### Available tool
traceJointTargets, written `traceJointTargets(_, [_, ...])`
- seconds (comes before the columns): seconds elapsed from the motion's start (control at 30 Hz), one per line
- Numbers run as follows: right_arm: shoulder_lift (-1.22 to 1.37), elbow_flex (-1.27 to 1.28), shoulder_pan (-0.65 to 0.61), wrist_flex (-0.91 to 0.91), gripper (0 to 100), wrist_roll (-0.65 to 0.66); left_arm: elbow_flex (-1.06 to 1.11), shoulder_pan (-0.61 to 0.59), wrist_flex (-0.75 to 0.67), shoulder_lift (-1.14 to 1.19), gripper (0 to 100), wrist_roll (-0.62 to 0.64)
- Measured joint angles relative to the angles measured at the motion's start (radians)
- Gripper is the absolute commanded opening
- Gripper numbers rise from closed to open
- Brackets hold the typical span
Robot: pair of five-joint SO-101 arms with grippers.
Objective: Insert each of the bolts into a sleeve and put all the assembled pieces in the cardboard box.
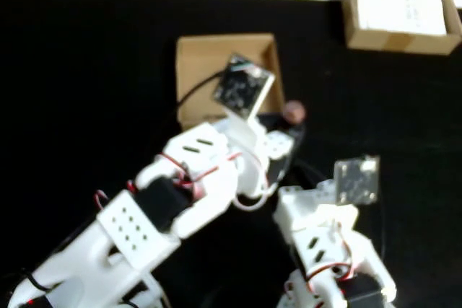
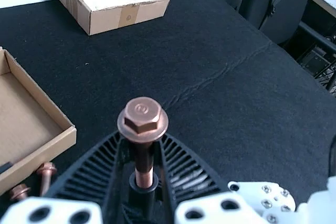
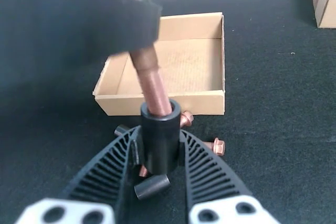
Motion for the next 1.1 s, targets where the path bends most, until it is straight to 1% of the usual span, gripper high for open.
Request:
traceJointTargets(0.3, [0.0,0.0,-0.002,0.0,0.6,0.005,-0.003,0.008,0.021,0.0,1,0.0])
traceJointTargets(0.6, [0.0,0.002,0.0,0.0,0.6,0.127,0.029,0.043,0.023,-0.002,1,-0.002])
traceJointTargets(0.8, [0.0,0.0,0.0,0.0,0.6,0.14,0.031,0.043,0.025,0.0,1,-0.002])
traceJointTargets(0.83, [0.0,0.0,0.0,0.0,0.6,0.14,0.031,0.043,0.035,0.0,2,-0.002])
traceJointTargets(0.9, [0.0,0.0,-0.003,0.0,0.6,0.14,0.031,0.043,0.075,0.0,8,-0.002])
traceJointTargets(1.03, [0.0,0.002,0.0,0.0,0.6,0.143,0.029,0.052,0.187,-0.003,25,-0.002])
traceJointTargets(1.1, [0.002,0.003,0.0,0.002,0.6,0.146,0.029,0.054,0.252,-0.003,27,0.009])
